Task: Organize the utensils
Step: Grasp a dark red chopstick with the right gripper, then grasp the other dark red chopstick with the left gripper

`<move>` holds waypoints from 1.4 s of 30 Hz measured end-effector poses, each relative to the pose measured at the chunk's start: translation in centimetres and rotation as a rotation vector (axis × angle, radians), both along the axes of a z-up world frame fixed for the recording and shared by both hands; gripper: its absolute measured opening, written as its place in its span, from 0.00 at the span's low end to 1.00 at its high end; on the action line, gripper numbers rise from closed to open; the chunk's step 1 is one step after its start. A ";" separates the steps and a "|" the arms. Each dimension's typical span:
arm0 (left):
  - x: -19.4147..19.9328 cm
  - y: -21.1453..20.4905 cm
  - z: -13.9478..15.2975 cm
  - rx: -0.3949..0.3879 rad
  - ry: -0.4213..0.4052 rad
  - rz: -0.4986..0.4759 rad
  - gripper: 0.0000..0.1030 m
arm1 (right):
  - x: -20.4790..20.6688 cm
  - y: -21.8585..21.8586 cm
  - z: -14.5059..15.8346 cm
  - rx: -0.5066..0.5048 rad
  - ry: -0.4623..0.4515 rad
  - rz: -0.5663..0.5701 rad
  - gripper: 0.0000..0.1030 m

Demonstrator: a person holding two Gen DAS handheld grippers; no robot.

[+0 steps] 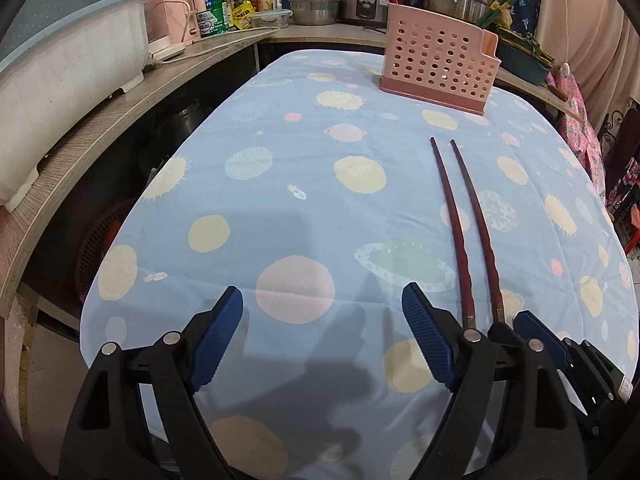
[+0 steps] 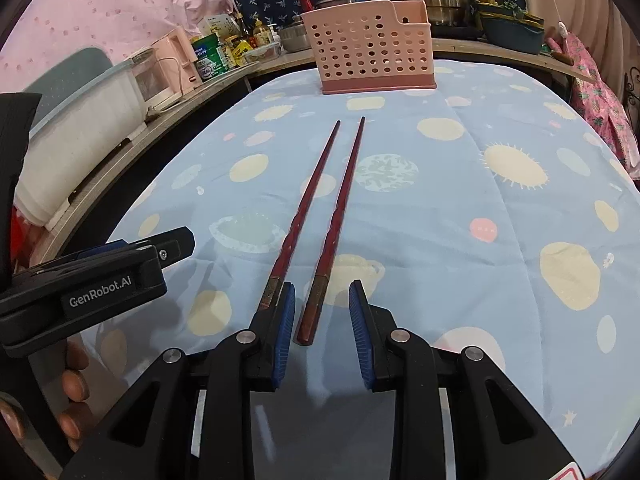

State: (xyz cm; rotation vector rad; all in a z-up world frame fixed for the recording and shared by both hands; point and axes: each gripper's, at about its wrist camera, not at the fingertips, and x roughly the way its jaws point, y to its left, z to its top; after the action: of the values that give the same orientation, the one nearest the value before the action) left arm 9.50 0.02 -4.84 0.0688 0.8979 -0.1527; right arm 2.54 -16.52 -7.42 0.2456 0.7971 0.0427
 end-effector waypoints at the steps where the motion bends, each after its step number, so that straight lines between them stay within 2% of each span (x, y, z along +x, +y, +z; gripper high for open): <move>1: 0.0 0.0 0.0 0.000 0.001 0.000 0.77 | 0.0 0.1 0.0 -0.010 -0.002 0.002 0.27; 6: -0.2 -0.3 -0.2 0.003 0.001 -0.010 0.80 | -0.3 0.6 -0.2 -0.086 -0.017 0.005 0.19; 10: -0.4 -0.8 -0.3 0.004 0.002 -0.026 0.81 | -0.5 0.0 -0.3 -0.093 -0.016 -0.006 0.09; 13: -0.6 -1.4 -0.3 0.006 0.004 -0.042 0.82 | -0.7 -0.6 -0.3 -0.095 -0.017 -0.019 0.07; 28: -1.8 -4.5 -0.9 0.013 0.018 -0.116 0.83 | -4.2 -4.8 -0.5 -0.027 0.008 -0.126 0.07; 38: -2.1 -5.6 -2.0 0.008 0.043 -0.145 0.83 | -4.6 -5.2 -0.6 -0.004 0.010 -0.139 0.07; 42: -2.0 -5.6 -2.6 0.001 0.063 -0.142 0.78 | -4.7 -5.2 -0.6 -0.003 0.010 -0.140 0.07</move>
State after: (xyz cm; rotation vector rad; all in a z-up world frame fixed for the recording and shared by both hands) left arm 7.53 -5.61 -7.40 0.1296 0.9561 -0.2884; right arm -2.11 -21.71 -8.04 0.2985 0.7879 -0.0912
